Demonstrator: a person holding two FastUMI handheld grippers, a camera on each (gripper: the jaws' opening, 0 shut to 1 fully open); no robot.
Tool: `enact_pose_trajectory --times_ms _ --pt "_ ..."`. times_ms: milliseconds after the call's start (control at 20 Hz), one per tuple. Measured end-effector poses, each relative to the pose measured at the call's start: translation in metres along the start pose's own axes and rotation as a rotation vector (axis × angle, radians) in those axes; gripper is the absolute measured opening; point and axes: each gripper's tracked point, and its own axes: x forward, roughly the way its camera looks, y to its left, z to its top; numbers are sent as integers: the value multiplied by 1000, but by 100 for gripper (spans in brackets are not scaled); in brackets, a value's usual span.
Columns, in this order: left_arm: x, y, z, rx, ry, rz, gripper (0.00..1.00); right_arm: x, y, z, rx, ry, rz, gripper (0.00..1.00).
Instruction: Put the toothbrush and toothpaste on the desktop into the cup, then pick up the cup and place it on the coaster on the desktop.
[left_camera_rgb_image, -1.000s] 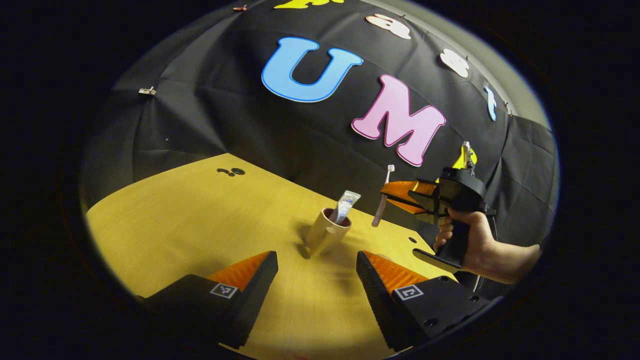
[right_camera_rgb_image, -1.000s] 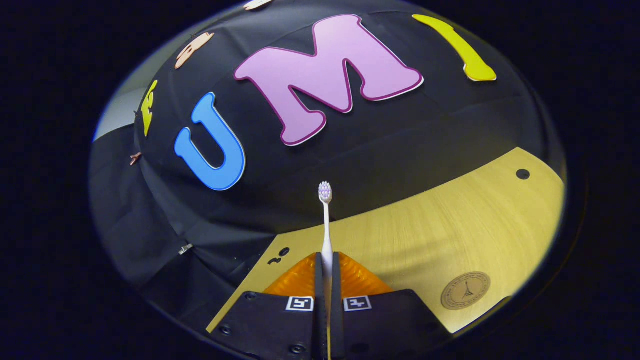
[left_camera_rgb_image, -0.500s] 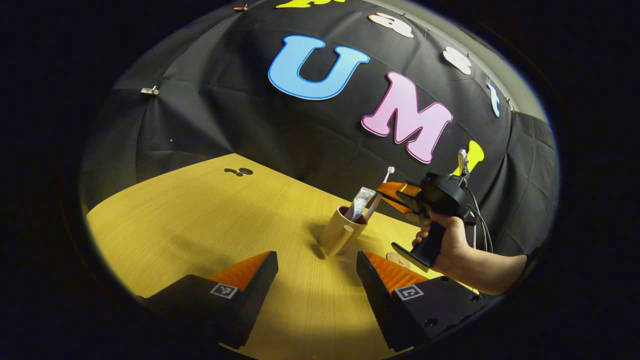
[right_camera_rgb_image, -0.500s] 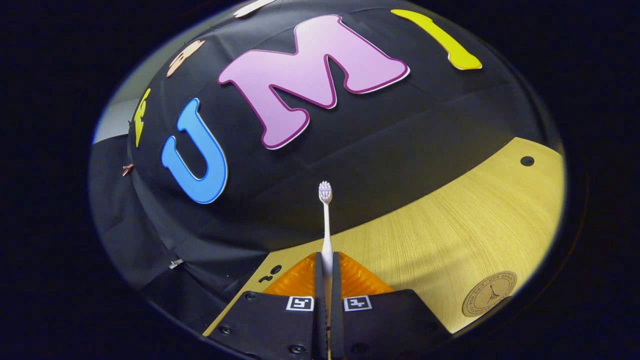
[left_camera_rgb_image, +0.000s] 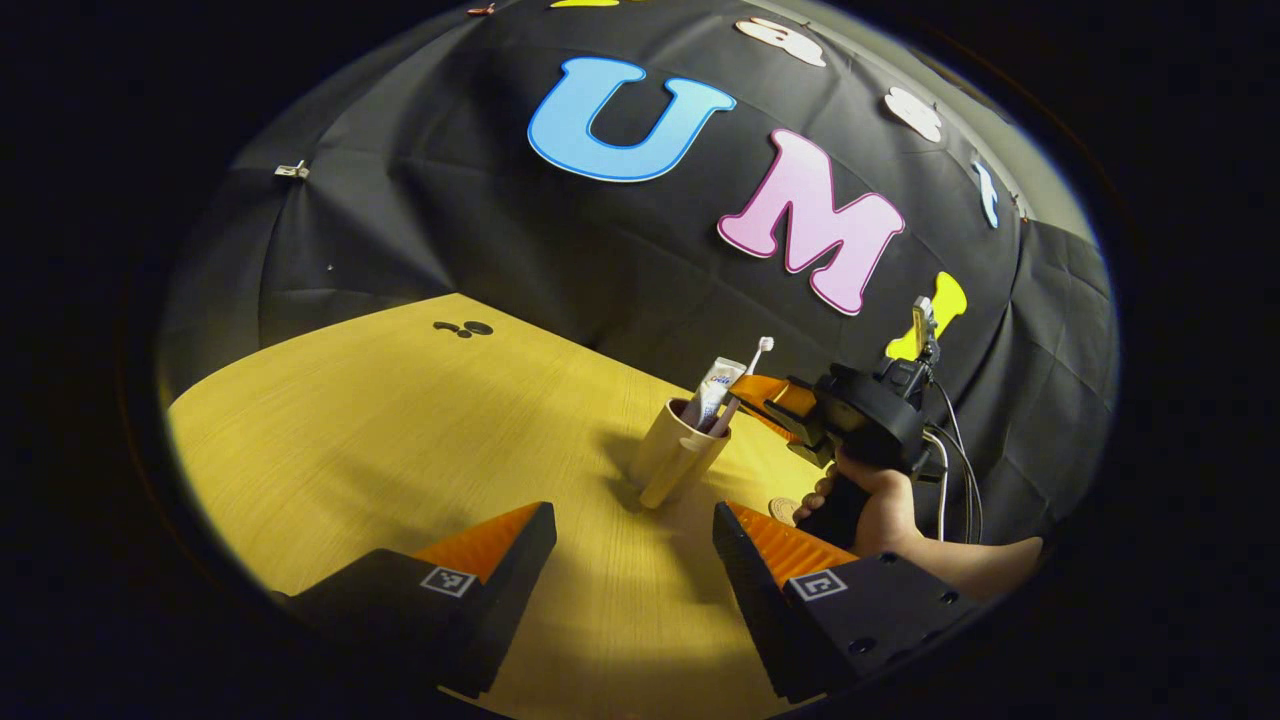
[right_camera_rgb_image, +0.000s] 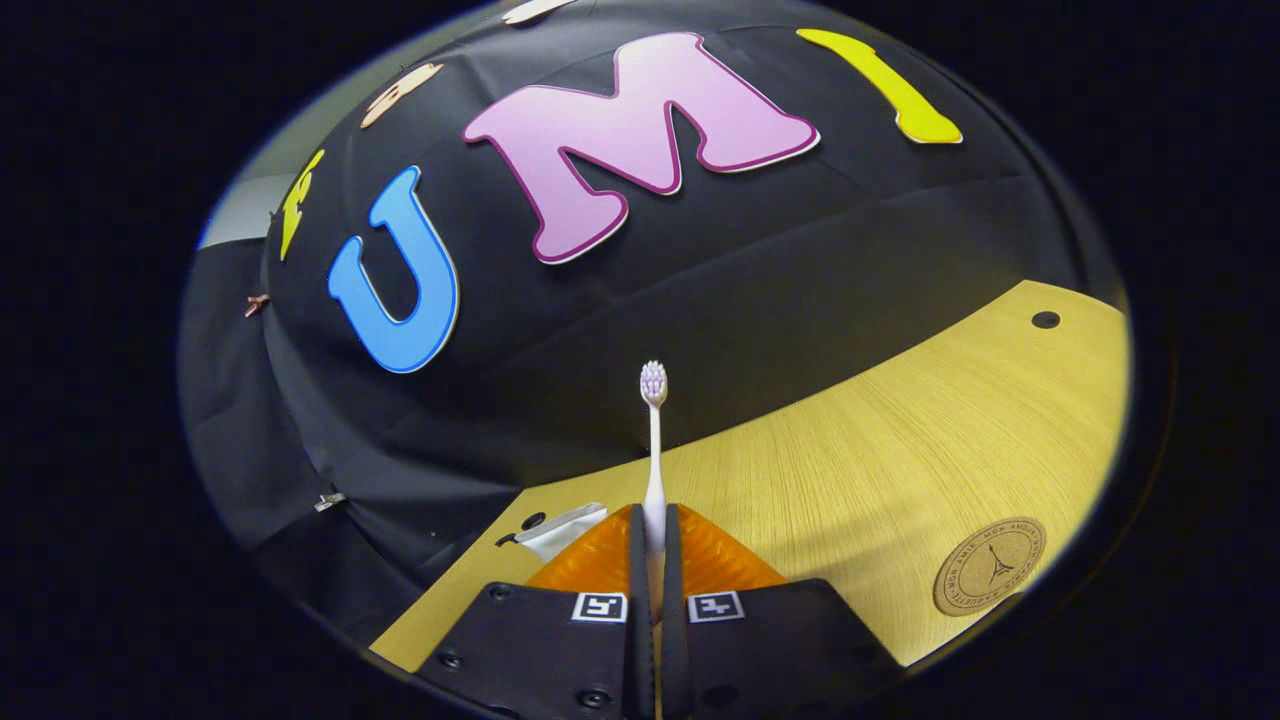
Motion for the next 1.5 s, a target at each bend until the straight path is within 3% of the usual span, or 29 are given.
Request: enact_pose_trajectory --times_ms 300,450,500,650,750,1150,1500 --pt "2 -6 -14 -9 26 -8 98 -15 3 -15 -99 31 40 11" --pt "4 -9 -13 -10 26 -15 98 -25 -1 -5 -131 17 40 35" --pt "5 -11 -12 -7 26 -16 98 -28 -2 0 -129 5 43 56" --pt "11 -15 -5 13 27 -20 98 -37 -18 13 -112 5 24 92" --pt "16 -18 0 40 31 -19 98 -43 -35 24 -127 -3 -12 97" --pt "42 -25 33 121 54 -2 98 -79 -111 69 -137 -20 -159 98" --pt "79 -26 32 209 211 10 98 -118 -183 104 -188 -12 -268 98"
